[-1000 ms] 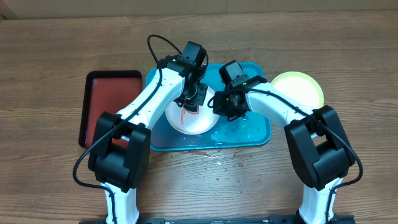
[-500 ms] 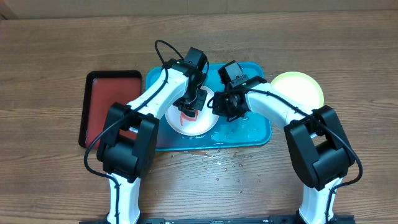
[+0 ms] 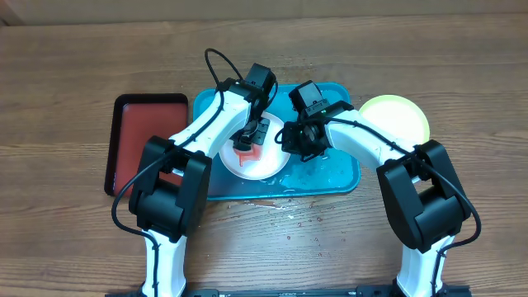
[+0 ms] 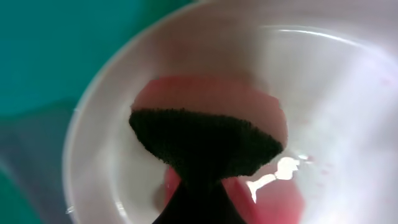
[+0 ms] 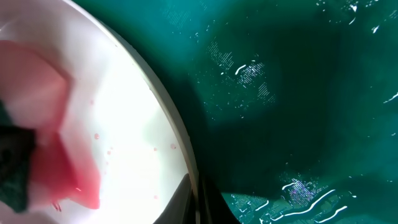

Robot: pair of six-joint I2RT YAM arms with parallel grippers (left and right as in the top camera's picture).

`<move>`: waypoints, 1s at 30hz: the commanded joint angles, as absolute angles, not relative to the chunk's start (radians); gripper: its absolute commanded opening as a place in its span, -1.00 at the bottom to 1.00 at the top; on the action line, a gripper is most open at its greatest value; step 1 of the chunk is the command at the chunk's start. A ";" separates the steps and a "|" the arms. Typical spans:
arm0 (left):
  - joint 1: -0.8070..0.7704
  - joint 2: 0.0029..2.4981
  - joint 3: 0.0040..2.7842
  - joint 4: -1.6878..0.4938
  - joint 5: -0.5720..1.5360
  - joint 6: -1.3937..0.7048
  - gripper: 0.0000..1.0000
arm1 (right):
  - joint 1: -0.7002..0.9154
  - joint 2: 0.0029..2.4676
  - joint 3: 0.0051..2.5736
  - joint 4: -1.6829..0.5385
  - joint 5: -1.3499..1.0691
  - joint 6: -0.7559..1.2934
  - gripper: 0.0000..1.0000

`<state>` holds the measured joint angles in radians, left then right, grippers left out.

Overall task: Clean dirty plates on tray and stack at the side
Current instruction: 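Scrub the white plate with the sponge while right gripper holds it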

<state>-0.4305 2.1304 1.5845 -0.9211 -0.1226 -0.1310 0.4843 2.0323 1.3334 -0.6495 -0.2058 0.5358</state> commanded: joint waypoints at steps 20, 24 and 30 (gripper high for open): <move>-0.423 2.145 2.141 -1.321 -0.355 -0.342 -0.92 | 0.494 2.072 1.317 -0.665 -0.184 0.535 -0.92; -0.423 2.145 2.224 -1.444 -0.212 -0.341 -0.92 | 0.494 2.072 1.317 -0.664 -0.175 0.587 -0.93; -0.412 2.145 2.160 -1.477 -0.157 -0.421 -0.92 | 0.494 2.072 1.315 -0.678 -0.144 0.852 -0.93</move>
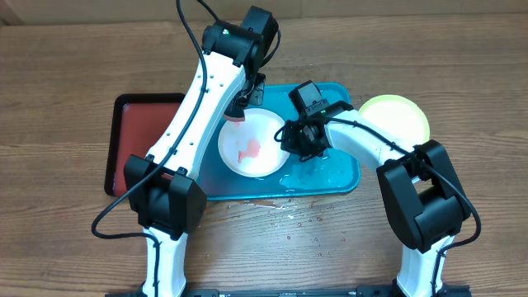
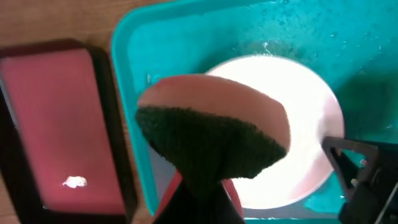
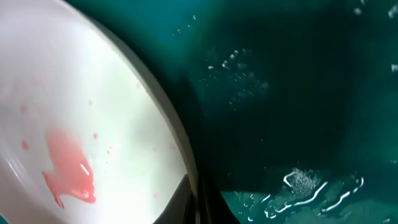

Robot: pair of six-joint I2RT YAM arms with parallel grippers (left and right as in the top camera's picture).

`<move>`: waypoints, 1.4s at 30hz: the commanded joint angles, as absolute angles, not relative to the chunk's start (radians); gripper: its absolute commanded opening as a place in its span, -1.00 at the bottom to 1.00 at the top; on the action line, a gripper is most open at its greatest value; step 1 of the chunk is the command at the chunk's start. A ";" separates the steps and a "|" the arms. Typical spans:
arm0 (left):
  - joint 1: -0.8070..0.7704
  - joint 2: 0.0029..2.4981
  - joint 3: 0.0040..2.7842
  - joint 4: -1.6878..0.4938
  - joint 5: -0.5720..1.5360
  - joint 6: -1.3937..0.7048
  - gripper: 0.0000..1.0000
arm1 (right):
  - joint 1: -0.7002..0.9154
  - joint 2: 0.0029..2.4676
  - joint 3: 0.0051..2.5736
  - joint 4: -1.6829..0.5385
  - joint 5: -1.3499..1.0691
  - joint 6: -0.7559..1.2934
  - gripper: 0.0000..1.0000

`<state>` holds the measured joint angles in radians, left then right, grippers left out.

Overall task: Clean dirty plates on tray and stack at the side
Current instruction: 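Scrub the white plate with the sponge while right gripper holds it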

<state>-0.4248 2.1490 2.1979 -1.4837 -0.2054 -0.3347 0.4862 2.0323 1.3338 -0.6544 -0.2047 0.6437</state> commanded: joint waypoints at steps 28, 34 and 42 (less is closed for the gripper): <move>-0.439 2.146 1.579 -0.930 0.016 -0.552 -0.92 | 0.494 2.072 1.315 -0.661 -0.119 0.915 -0.93; -0.438 2.146 1.579 -0.925 -0.121 -0.472 -0.91 | 0.494 2.072 1.315 -0.660 -0.120 0.912 -0.93; -0.438 2.146 1.579 -0.916 -0.274 -0.391 -0.91 | 0.494 2.072 1.315 -0.660 -0.120 0.908 -0.93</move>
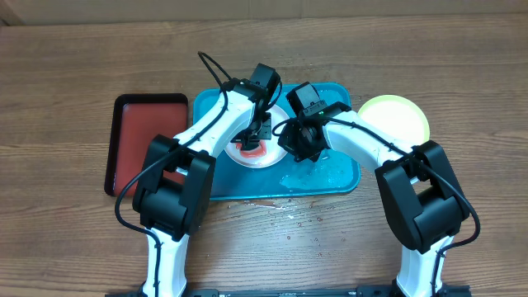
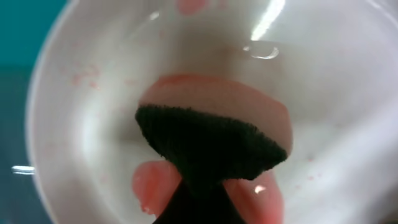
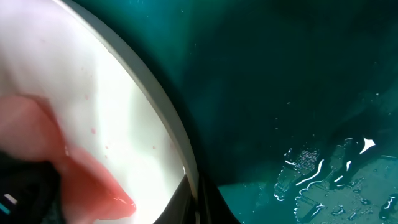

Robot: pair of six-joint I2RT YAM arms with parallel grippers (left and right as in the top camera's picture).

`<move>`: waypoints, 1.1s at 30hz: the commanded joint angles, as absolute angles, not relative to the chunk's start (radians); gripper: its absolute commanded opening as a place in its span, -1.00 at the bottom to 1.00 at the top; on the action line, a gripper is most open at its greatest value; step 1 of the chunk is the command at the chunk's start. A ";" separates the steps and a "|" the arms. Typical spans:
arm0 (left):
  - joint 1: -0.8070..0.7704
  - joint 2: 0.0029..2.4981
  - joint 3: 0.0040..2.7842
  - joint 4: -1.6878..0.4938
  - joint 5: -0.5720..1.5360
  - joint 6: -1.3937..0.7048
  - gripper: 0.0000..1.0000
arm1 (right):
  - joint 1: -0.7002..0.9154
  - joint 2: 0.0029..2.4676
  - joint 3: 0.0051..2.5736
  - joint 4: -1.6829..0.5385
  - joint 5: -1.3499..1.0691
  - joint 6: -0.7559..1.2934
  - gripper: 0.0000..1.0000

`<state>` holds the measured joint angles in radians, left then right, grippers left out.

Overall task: Clean dirty plates on tray and stack at the side
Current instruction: 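Scrub the white plate with the sponge while right gripper holds it, then lift the sponge away with left gripper and raise the white plate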

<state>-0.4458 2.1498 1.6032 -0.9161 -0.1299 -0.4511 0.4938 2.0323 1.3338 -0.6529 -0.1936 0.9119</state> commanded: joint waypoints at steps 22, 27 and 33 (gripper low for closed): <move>-0.439 2.145 1.986 -1.113 -0.461 -0.371 -0.91 | 0.494 2.072 1.313 -0.660 -0.104 0.882 -0.93; -0.426 2.145 2.146 -1.259 -0.401 -0.371 -0.92 | 0.493 2.072 1.310 -0.661 -0.105 0.877 -0.93; -0.358 2.145 2.226 -1.420 -0.174 -0.369 -0.92 | 0.490 2.072 1.310 -0.663 -0.153 0.751 -0.93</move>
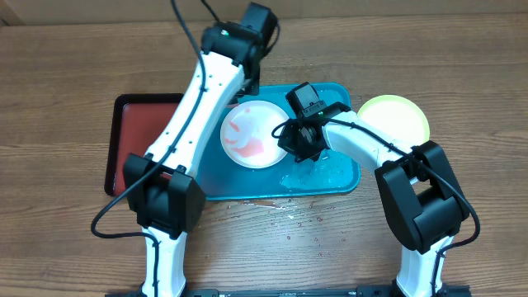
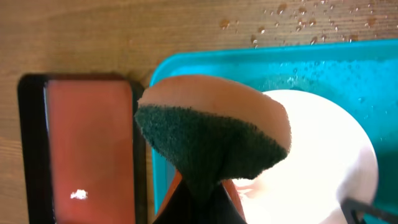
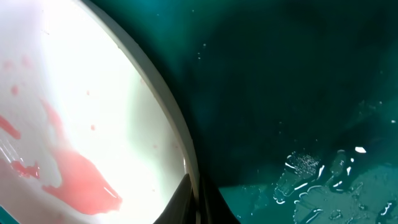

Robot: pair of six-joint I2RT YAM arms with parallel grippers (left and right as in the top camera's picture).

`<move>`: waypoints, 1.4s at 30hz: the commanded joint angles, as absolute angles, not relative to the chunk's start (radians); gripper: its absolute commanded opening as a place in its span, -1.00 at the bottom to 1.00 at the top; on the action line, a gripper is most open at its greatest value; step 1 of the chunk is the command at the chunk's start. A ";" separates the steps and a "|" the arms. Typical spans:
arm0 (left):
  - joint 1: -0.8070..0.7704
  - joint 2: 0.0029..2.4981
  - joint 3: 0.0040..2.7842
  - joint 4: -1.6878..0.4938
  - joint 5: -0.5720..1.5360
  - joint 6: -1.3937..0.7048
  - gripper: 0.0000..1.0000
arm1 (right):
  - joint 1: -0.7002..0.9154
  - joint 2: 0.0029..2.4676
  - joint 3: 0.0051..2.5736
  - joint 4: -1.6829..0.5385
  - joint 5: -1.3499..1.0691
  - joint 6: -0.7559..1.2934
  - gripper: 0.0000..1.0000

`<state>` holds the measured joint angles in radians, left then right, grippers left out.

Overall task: Clean dirty plates on tray and stack at the side
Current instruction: 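Lift the sponge away with left gripper and raise the white plate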

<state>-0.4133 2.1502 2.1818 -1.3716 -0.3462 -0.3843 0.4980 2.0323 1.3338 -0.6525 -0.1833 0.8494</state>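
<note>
A white plate [image 1: 252,136] smeared with red sauce [image 3: 74,177] lies on the wet teal tray [image 1: 330,177]. My right gripper [image 3: 198,186] is shut on the plate's right rim [image 3: 180,134], seen from above as the right gripper [image 1: 290,142] at that edge. High over the tray's far left corner, my left gripper [image 2: 200,198] is shut on a sponge [image 2: 211,137], pink with a dark green scrub face, clear of the plate [image 2: 323,155]. From overhead the left gripper [image 1: 247,78] hangs beyond the plate's far edge.
A red tray [image 1: 132,144] with a dark rim lies left of the teal one. A lime-green plate [image 1: 396,120] sits on the wood to the right. Water drops speckle the table in front of the teal tray [image 1: 297,216] and behind it [image 2: 298,15].
My left gripper was down in the plate with the sponge on the sauce; now it is raised, over the tray's far left corner. A red smear shows on the plate. The right gripper still grips the rim.
The sponge was pressed into the plate's sauce while my right gripper held the rim. A second later the left arm was up and away from the plate, then back down on it. Now it is lifted off again, with red sauce still spread on the plate.
</note>
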 commanded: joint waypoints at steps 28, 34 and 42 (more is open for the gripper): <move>-0.210 2.146 2.194 -1.488 0.019 -0.343 -0.91 | 0.702 1.591 1.311 -0.881 0.892 0.572 -0.93; -0.210 2.146 2.194 -1.488 0.019 -0.343 -0.92 | 0.819 1.592 1.311 -0.892 1.157 0.575 -0.93; -0.210 2.146 2.194 -1.488 0.019 -0.343 -0.92 | 0.928 1.591 1.311 -0.893 1.494 0.575 -0.93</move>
<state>-0.2031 2.1502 2.1990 -1.4921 0.0082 -0.3626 0.9020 1.6058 1.3094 -0.8978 1.2743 0.5713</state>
